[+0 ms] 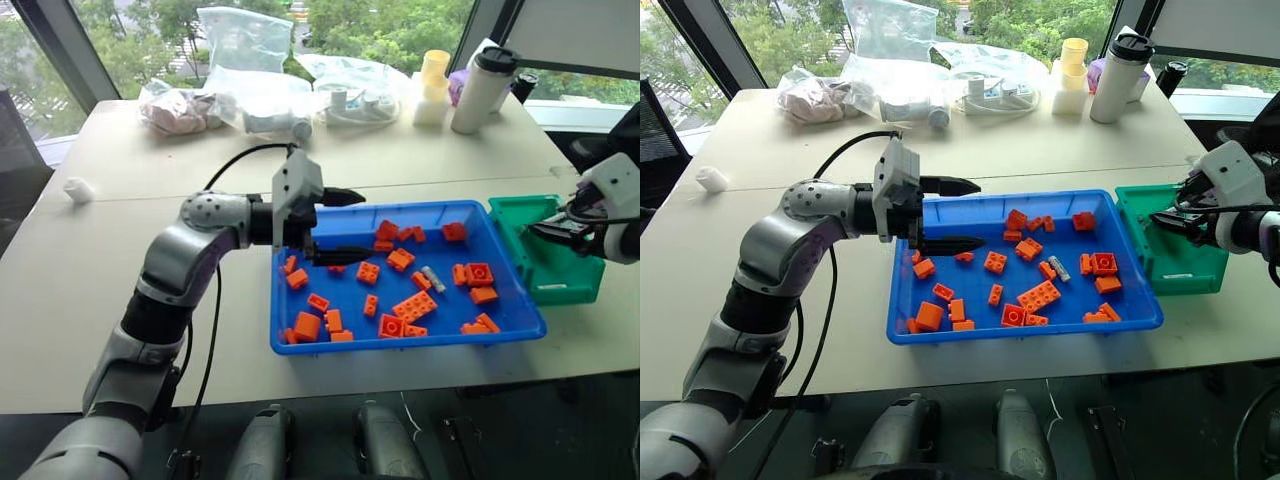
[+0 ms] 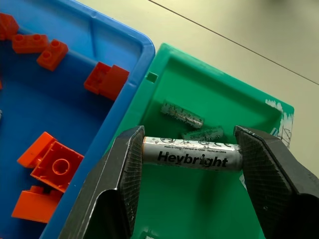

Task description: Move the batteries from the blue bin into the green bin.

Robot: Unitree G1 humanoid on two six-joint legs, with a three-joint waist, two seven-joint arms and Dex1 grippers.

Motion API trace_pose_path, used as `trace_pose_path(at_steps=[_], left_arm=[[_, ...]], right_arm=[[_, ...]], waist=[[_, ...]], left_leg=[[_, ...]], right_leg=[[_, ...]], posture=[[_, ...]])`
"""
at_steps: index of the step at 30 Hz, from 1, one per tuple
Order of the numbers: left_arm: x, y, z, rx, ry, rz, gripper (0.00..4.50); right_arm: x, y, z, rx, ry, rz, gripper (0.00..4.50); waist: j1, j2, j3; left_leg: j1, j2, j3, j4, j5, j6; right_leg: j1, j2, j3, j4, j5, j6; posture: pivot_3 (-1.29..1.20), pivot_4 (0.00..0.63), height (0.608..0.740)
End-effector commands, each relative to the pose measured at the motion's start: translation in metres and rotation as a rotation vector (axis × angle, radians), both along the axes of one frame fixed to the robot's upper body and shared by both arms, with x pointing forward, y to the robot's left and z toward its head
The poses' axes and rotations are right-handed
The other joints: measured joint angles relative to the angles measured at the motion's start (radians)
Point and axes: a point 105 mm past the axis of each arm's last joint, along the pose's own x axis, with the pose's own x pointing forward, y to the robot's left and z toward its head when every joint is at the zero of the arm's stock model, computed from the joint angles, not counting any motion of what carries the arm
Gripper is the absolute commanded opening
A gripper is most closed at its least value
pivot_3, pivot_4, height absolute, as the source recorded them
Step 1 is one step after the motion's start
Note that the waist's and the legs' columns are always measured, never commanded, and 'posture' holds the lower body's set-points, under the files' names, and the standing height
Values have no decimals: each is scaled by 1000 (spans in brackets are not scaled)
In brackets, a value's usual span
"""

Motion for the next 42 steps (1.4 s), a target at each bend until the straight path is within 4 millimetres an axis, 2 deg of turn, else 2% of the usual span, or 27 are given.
trace_pose_path(at_steps=[1,6,9,10,11,13,17,19,21,24,26,30,37,42], left_arm=[[0,0,13,-18,-55,-7,4500],[2,3,12,-11,-58,4,4500],[2,6,10,-2,-56,16,4500],[2,8,10,3,-55,24,4500],[2,9,9,6,-55,29,4500],[3,13,9,10,-56,46,4500],[4,18,8,20,-57,62,4500],[1,21,5,50,-50,53,4500],[-3,24,2,79,-49,46,4500],[-6,30,-12,219,-107,41,4500],[-7,32,-16,256,-127,42,4500],[-10,32,-13,239,-121,34,4500],[-11,37,-16,261,-114,41,4500],[-12,36,-15,242,-109,61,4500]], right_arm=[[-3,-17,13,-11,-66,-85,2724],[-2,-23,6,22,-58,-109,2724],[0,-27,2,17,-59,-131,3764],[1,-31,2,1,-61,-148,4309],[2,-34,2,-11,-62,-158,4482],[4,-34,9,-18,-94,-152,4482],[10,-17,23,-6,-146,-66,4482],[8,25,27,-19,-135,156,4482],[0,58,24,-8,-94,338,4482],[-13,90,6,-37,26,540,4482],[-15,103,1,-32,57,628,4482],[-18,116,-9,-67,116,768,4482],[-18,117,-45,-269,318,1006,4482],[4,119,-57,-388,336,1129,4482]], waist=[[1,0,0],[4,0,0],[4,0,0],[4,0,0],[4,0,0],[4,0,0],[2,0,0],[1,0,0],[-1,0,0],[2,0,0],[6,0,0],[8,-1,0],[0,-1,0],[-3,-1,1]], left_leg=[[0,0,0,0,0,0],[0,0,0,0,0,0],[0,0,0,0,0,0],[0,0,0,0,0,0],[0,0,0,0,0,0],[0,0,0,0,0,0],[0,0,0,0,0,0],[0,0,0,0,0,0],[0,1,0,0,0,0],[0,1,-1,0,0,0],[0,1,-1,0,0,0],[-1,0,-1,1,0,0],[0,1,-1,1,0,0],[0,1,0,1,0,0]], right_leg=[[0,0,0,0,0,0],[0,0,0,0,0,0],[0,0,0,0,0,0],[0,0,0,0,0,0],[0,0,0,0,0,0],[0,0,0,0,0,0],[0,0,0,0,0,0],[0,1,0,0,0,0],[0,1,0,0,0,0],[0,2,0,0,0,0],[1,1,0,-1,0,0],[1,0,-1,-1,0,0],[1,1,-1,-1,0,0],[1,1,-1,-1,0,0]], posture=[[0,150,740],[0,150,740],[0,150,740],[0,150,740],[0,150,740],[0,150,740],[0,150,740],[0,150,740],[0,150,740],[0,150,740],[0,150,740],[0,150,740],[0,150,740],[0,150,740]])
